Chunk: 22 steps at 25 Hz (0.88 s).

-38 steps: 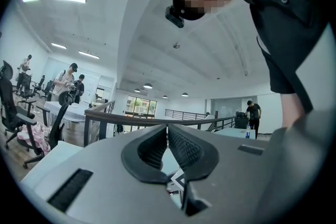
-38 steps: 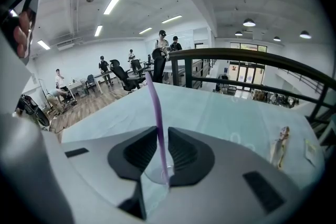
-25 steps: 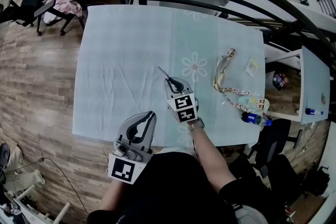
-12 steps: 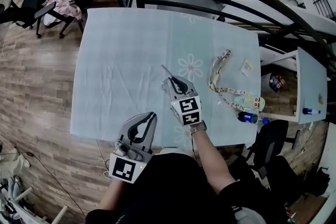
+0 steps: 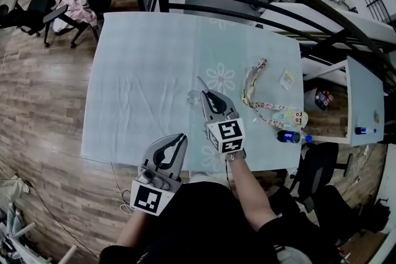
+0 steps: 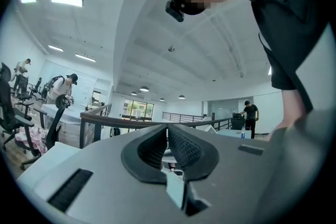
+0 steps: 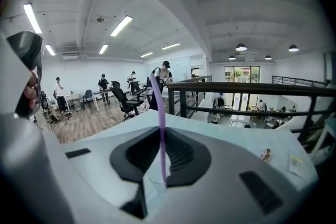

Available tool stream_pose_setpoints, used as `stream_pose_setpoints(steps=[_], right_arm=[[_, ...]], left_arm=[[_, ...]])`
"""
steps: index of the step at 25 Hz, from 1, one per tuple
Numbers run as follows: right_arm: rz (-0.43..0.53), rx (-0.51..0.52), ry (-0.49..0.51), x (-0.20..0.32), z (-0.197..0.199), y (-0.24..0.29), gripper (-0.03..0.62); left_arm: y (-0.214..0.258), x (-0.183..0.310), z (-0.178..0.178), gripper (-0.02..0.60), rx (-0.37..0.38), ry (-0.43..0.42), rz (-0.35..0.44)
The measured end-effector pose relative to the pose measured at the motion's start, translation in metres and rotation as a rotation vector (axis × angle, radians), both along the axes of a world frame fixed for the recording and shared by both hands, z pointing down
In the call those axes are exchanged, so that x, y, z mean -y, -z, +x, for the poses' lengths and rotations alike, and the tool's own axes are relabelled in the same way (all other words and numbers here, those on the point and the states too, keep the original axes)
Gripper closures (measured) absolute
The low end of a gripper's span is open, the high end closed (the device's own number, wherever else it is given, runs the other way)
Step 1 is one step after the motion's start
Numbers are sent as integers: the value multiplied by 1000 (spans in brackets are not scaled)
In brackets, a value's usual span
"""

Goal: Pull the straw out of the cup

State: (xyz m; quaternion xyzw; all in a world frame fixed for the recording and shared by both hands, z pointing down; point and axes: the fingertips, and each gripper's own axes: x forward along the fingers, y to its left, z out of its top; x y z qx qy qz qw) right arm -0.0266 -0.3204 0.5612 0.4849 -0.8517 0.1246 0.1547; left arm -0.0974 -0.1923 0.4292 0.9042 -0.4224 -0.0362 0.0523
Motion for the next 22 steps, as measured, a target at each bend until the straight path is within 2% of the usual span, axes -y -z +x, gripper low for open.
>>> stream_pose_setpoints(steps=[8, 22], right_arm=[[61, 106, -23, -28, 16, 45, 556], [135, 210, 49, -99, 22, 109, 556]], left_arm=[[2, -21, 11, 561, -1, 1, 3], [-5, -38, 31, 561, 34, -27, 3]])
